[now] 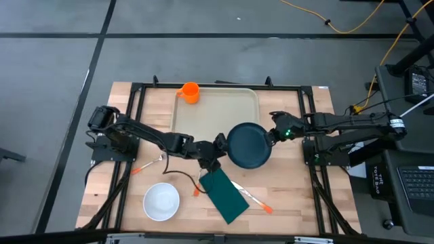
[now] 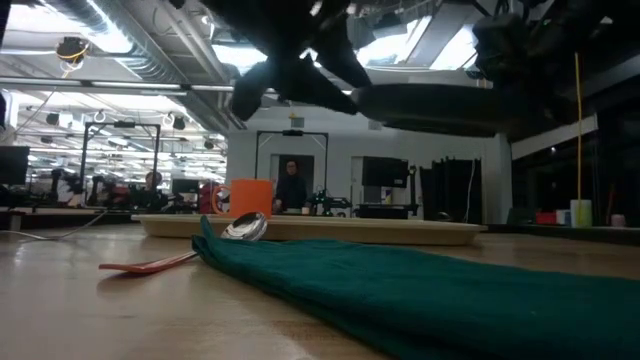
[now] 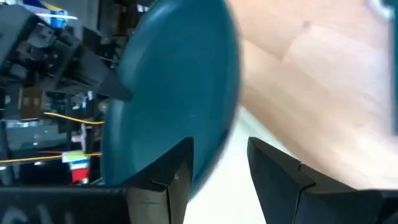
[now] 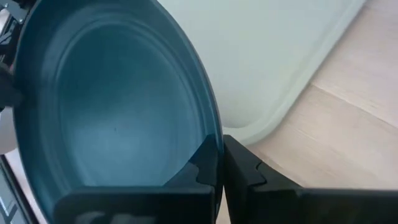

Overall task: Set up tray
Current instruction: Put the green plate on the brown serving tray below the orange mug

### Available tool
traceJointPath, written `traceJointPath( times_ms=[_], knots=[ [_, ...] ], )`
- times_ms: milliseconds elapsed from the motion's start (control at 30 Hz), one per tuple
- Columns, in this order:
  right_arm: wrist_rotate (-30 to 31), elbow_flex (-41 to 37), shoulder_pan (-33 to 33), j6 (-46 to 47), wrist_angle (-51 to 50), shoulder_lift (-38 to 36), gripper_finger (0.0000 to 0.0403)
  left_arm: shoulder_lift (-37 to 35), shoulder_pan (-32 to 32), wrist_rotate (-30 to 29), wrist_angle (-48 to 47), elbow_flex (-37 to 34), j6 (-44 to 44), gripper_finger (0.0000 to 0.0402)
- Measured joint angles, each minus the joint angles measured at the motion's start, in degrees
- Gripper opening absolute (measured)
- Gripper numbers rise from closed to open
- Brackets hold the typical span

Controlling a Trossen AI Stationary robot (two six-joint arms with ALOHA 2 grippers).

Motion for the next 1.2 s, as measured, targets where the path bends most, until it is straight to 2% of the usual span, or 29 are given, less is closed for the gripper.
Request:
traceJointPath(
  times_ms=[200, 367, 867, 1200],
  knots=[
    [-0.1, 0.0, 0.0, -1.4, 0.4, 0.0, 0.001, 1.0, 0.6, 0.0, -0.4, 0.7, 1.0, 0.0146],
    [0.0, 0.0, 0.0, -1.6, 0.4, 0.0, 0.001, 1.0, 1.0, 1.6, -1.0, 0.8, -1.0, 0.0129],
    [0.0, 0.0, 0.0, -3.1, 2.2, 0.0, 0.001, 0.9, 1.3, 5.9, -2.3, 0.7, 1.4, 0.0009],
    [0.3, 0.1, 0.0, -8.6, 3.6, 0.0, 0.0042, 0.9, 1.3, 5.6, -3.6, 0.7, 3.4, 0.0005]
  ],
)
